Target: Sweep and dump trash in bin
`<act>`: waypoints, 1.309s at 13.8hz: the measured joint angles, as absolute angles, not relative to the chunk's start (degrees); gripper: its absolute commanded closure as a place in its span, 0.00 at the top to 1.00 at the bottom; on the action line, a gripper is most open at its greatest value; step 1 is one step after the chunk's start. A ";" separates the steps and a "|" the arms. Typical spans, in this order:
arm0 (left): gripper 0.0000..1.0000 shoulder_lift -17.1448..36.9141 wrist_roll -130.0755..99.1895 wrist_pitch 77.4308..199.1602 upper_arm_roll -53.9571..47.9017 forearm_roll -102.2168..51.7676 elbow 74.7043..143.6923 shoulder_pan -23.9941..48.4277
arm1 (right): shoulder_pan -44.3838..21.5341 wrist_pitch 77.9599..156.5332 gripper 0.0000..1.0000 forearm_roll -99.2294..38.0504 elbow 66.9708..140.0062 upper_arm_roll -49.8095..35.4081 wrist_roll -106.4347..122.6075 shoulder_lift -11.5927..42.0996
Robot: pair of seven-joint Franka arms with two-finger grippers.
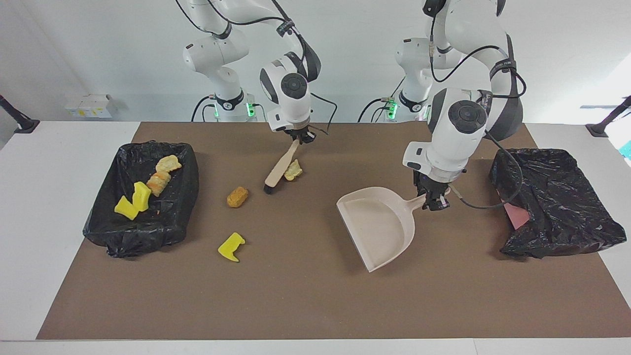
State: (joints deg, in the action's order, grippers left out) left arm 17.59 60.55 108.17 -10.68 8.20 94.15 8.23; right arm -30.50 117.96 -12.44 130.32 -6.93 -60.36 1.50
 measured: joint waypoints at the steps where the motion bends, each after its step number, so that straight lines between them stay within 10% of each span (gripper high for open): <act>1: 0.00 17.30 63.21 108.21 -10.77 9.11 95.33 8.23 | -29.40 117.96 0.00 -12.49 127.52 -6.90 -60.36 3.42; 9: 0.00 5.20 64.22 120.31 -12.21 12.29 118.89 12.47 | -27.21 108.03 0.00 -12.46 112.98 -6.99 -60.02 12.30; 18: 0.00 0.66 50.42 124.38 -12.34 12.29 128.20 19.39 | -26.71 94.49 0.00 -12.31 124.50 -7.23 -47.21 -2.45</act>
State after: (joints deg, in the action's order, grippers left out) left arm 0.66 50.42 124.38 -12.34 12.29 128.20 19.39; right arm -26.71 94.49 -12.31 124.50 -7.23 -47.21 -2.45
